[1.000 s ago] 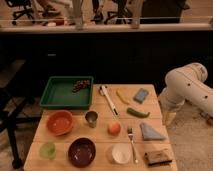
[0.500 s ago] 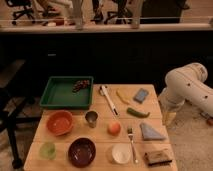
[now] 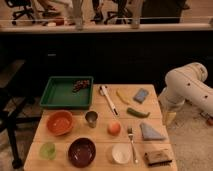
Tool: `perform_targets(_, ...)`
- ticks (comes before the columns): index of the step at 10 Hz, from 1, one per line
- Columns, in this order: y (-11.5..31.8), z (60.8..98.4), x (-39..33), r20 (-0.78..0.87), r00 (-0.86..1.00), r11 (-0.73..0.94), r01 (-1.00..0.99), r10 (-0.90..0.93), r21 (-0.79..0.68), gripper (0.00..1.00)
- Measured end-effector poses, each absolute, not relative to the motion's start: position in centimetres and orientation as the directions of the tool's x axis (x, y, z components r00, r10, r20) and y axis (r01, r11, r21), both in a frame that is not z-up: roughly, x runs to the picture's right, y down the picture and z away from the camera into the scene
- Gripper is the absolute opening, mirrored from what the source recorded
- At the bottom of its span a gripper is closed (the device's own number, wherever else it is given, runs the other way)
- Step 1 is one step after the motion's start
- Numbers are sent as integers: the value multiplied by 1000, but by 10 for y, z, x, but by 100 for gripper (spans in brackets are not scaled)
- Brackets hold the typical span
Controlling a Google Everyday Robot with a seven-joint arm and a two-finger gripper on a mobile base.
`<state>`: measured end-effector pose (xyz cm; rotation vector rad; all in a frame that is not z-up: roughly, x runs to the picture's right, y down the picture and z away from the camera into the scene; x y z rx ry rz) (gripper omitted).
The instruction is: Place eraser in tray
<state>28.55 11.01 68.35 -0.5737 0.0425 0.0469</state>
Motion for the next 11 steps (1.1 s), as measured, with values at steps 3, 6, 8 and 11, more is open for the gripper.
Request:
perform_targets(3,110,683,285,-48,998,842,-54,34,-537,80)
perform_targets(6,128,672,286,-5,1000,849,-21,21,-528,80)
perform_targets(8,150,666,298,3,999,848,-30,37,-529,80)
perform_targets(11,193,663,315,35,996,841,-46,76,-539,80)
